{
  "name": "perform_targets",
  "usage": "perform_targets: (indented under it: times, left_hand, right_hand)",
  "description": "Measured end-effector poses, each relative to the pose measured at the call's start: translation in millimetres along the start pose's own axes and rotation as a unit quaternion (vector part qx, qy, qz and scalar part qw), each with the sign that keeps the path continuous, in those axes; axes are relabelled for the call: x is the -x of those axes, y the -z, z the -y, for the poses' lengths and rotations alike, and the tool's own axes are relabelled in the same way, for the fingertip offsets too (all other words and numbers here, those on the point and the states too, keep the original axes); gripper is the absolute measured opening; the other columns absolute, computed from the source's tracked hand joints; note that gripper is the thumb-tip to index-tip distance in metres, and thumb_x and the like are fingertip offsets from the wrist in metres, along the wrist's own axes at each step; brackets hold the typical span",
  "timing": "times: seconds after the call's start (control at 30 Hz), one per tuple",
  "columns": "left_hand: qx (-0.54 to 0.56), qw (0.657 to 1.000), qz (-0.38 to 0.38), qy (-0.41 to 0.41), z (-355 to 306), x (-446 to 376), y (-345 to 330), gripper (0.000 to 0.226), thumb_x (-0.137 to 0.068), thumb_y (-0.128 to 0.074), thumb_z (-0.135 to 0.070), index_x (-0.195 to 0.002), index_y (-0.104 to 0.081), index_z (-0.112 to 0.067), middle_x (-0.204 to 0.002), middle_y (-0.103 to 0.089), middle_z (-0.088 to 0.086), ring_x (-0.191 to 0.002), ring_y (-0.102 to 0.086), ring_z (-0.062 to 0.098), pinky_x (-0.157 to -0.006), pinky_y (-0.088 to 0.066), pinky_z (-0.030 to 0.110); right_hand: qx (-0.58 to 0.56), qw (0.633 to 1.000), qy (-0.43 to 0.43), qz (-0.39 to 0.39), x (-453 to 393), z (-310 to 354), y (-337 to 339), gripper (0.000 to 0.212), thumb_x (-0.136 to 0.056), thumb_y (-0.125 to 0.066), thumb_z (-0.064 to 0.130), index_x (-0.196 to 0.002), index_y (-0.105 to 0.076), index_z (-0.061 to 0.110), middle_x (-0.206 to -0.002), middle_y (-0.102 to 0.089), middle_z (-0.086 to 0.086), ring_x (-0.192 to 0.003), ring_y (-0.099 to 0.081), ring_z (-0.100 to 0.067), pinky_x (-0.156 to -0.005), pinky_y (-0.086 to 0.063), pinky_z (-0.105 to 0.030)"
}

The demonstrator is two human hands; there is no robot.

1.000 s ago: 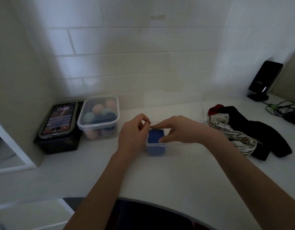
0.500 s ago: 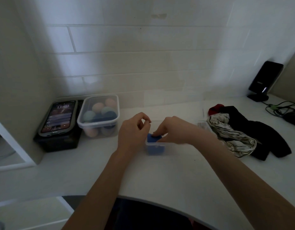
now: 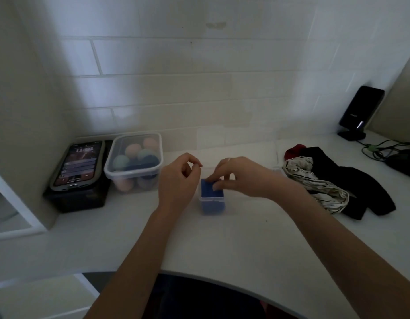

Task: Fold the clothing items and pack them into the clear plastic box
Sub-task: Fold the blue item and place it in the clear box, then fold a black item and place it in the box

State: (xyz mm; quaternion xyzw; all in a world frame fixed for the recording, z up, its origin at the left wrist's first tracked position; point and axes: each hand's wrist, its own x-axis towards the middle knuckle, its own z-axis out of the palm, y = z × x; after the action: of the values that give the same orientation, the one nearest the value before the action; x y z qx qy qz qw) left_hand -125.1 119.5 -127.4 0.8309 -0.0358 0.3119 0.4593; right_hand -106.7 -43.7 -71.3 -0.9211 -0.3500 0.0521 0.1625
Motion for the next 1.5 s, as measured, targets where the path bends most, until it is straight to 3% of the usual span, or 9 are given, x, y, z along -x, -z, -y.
perform_targets:
  times: [0.2,0.37,0.5,0.57,0.8,1.03,1.2,1.33,1.5]
  left_hand:
    - [0.015,1.0,0.009,-0.018,-3.5,1.5,-0.8,0.021,-0.082,-0.055,0.0,-0.07,-0.057,-0.017,-0.042,-0.039,-0.01,-0.041,-0.042,0.006,-0.043,-0.03,0.011]
    - [0.023,0.999,0.002,-0.031,-4.8,2.3,0.8,0.022,-0.081,-0.055,0.002,-0.069,-0.057,-0.016,-0.037,-0.037,-0.009,-0.04,-0.042,0.006,-0.043,-0.029,0.01]
    - [0.014,0.999,0.012,-0.032,-4.4,3.3,0.0,0.021,-0.082,-0.055,0.0,-0.069,-0.057,-0.017,-0.039,-0.037,-0.009,-0.04,-0.041,0.007,-0.042,-0.029,0.011]
    - [0.011,0.999,0.014,-0.033,-3.5,3.1,-0.2,0.02,-0.081,-0.056,0.0,-0.07,-0.058,-0.016,-0.041,-0.038,-0.01,-0.04,-0.041,0.009,-0.042,-0.029,0.013]
    - [0.006,0.999,0.017,-0.029,-1.3,3.1,-0.2,0.02,-0.081,-0.056,0.001,-0.07,-0.059,-0.015,-0.04,-0.038,-0.008,-0.04,-0.04,0.01,-0.043,-0.03,0.016]
    - [0.022,0.999,0.013,-0.036,-1.2,2.0,-0.7,0.019,-0.08,-0.055,-0.001,-0.07,-0.059,-0.016,-0.037,-0.039,-0.007,-0.041,-0.042,0.009,-0.043,-0.028,0.012]
    - [0.039,0.999,-0.003,-0.017,-4.7,2.9,-1.6,0.015,-0.08,-0.053,-0.009,-0.071,-0.059,-0.02,-0.041,-0.045,-0.009,-0.043,-0.043,0.009,-0.044,-0.029,0.012]
    - [0.021,0.997,-0.011,-0.077,-26.0,-7.2,2.7,0.023,-0.078,-0.047,-0.035,-0.089,-0.064,-0.024,-0.071,-0.063,-0.01,-0.068,-0.058,0.007,-0.054,-0.041,0.016]
    - [0.085,0.985,0.141,-0.045,-67.8,-34.6,-12.6,0.052,-0.079,-0.069,-0.035,-0.127,-0.055,-0.02,-0.113,-0.06,-0.011,-0.104,-0.058,0.001,-0.088,-0.047,0.014]
  right_hand:
    - [-0.142,0.976,-0.045,-0.162,36.4,-32.5,26.7,0.017,-0.088,-0.063,0.018,-0.1,-0.075,0.019,-0.092,-0.074,0.004,-0.078,-0.066,-0.008,-0.075,-0.051,-0.021]
    - [-0.01,0.942,-0.185,-0.28,66.2,-87.8,32.9,0.017,-0.087,-0.063,0.021,-0.101,-0.073,0.023,-0.102,-0.071,0.0,-0.089,-0.065,-0.019,-0.081,-0.048,-0.025]
    - [0.12,0.885,-0.393,-0.22,81.9,-128.7,21.7,0.044,-0.089,-0.053,0.05,-0.128,-0.052,0.029,-0.13,-0.055,-0.012,-0.113,-0.052,-0.039,-0.095,-0.043,-0.051]
    - [0.103,0.878,-0.427,-0.192,83.4,-139.9,12.7,0.046,-0.091,-0.049,0.042,-0.134,-0.045,0.026,-0.128,-0.054,-0.018,-0.112,-0.052,-0.043,-0.095,-0.044,-0.055]
    - [0.02,0.882,-0.381,-0.275,79.9,-143.8,-3.4,0.05,-0.088,-0.052,0.01,-0.136,-0.042,0.013,-0.117,-0.061,-0.028,-0.105,-0.057,-0.043,-0.086,-0.046,-0.044]
    - [-0.004,0.834,-0.351,-0.426,73.9,-132.1,11.3,0.027,-0.088,-0.057,0.012,-0.115,-0.063,0.009,-0.108,-0.068,-0.02,-0.098,-0.062,-0.038,-0.081,-0.048,-0.038]
    - [-0.04,0.806,-0.238,-0.54,65.4,-97.8,28.9,0.025,-0.094,-0.048,0.015,-0.114,-0.062,0.011,-0.102,-0.071,-0.014,-0.088,-0.065,-0.031,-0.077,-0.048,-0.033]
    - [-0.123,0.817,-0.137,-0.547,53.0,-62.2,35.3,0.022,-0.091,-0.05,0.009,-0.107,-0.066,0.014,-0.086,-0.068,0.002,-0.068,-0.064,-0.017,-0.065,-0.049,-0.019]
    - [-0.262,0.839,-0.062,-0.473,37.0,-19.8,29.7,0.028,-0.093,-0.049,0.006,-0.113,-0.063,0.019,-0.078,-0.063,0.004,-0.044,-0.054,-0.016,-0.046,-0.049,-0.022]
